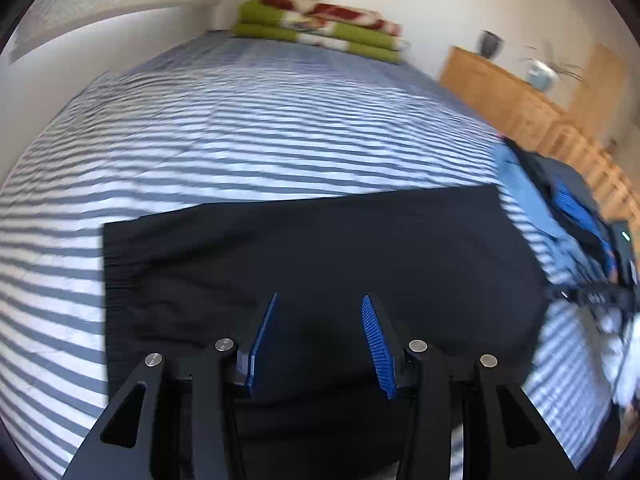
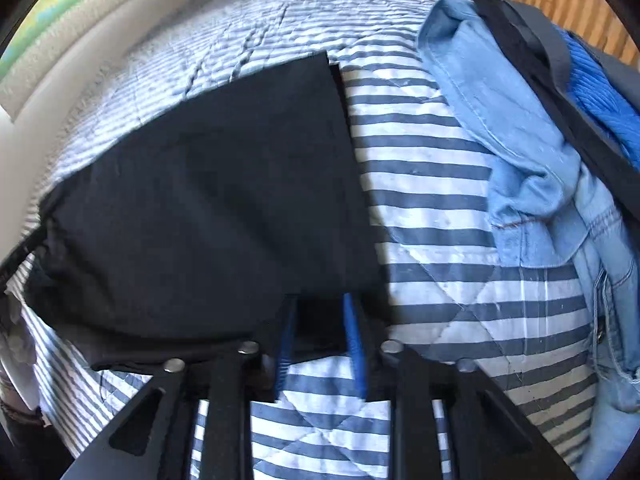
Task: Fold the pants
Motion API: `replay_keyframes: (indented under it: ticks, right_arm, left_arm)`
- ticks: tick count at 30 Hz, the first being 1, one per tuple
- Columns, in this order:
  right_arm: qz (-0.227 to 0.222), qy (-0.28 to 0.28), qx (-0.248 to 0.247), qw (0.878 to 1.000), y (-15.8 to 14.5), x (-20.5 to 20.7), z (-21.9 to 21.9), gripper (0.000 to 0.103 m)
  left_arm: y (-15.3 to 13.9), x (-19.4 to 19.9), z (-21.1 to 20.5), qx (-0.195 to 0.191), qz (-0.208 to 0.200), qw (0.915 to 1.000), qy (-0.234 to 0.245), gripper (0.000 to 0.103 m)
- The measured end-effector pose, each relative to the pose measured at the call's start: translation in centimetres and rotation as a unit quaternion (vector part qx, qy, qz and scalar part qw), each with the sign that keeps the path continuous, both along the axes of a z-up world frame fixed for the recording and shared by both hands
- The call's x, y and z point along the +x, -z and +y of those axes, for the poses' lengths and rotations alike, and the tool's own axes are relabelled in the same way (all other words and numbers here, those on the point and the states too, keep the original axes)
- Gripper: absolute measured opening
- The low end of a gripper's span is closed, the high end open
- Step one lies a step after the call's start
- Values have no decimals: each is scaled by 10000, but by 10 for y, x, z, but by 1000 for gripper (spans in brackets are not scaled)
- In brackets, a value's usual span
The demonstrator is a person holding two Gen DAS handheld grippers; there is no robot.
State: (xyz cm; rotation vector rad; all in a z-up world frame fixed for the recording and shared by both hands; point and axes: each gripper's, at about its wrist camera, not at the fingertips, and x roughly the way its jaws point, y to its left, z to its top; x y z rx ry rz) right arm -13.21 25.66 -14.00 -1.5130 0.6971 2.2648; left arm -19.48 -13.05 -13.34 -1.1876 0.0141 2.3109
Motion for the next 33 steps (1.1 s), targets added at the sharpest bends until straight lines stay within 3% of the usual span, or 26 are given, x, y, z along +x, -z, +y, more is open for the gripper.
replay_keyframes:
  ticks: [3,7,9,10,12,14,19,22,25,28,31,33]
  right_arm:
    - [255,109,-13,9996,-13,11,0,22]
    - [456,293,-302,9981,-10,15,-1,31]
    - [312,283,-329,9986,-2,16,-8,31]
    - [132,236,-192,9994,-1,16,-11,31]
    - [81,188,-8,9998,-5,15,-15,31]
    - [336,71,-142,9993,-18,15,-26,31]
    - [909,-839,172,9922,-55,-6,-93,31]
    - [1152,-1641,287,9793,-65,-36,-155,31]
    - [1165,-2508,505,9597,-66,-71,-227,31]
    - [977,-3345,912,9329,-57,-98,-295,33]
    - [703,-4071,1221,9025,-38,-124,-360,34]
    - [564,-4434,1556,8809,-26,-133,-395,36]
  left_arm:
    - [-1,31,43,110,-121,9965,820,46]
    - [16,85,105,-15,-392,9810,1902,46]
    - [36,98,127,-369,-581,9775,1996,49]
    - [39,103,132,-446,-462,9796,1907,51]
    - [31,110,133,-308,-550,9791,1936,55]
    - [12,113,117,73,-509,9822,1806,56]
    - [-35,101,29,646,10,9942,864,58]
    - [-37,74,-52,532,79,9977,-405,59]
    - [-19,51,-131,581,-275,9870,-1470,59]
    - [4,37,-195,576,-596,9682,-2361,59]
    - [19,28,-238,846,-827,9535,-2772,59]
    - [22,26,-256,992,-865,9487,-2876,59]
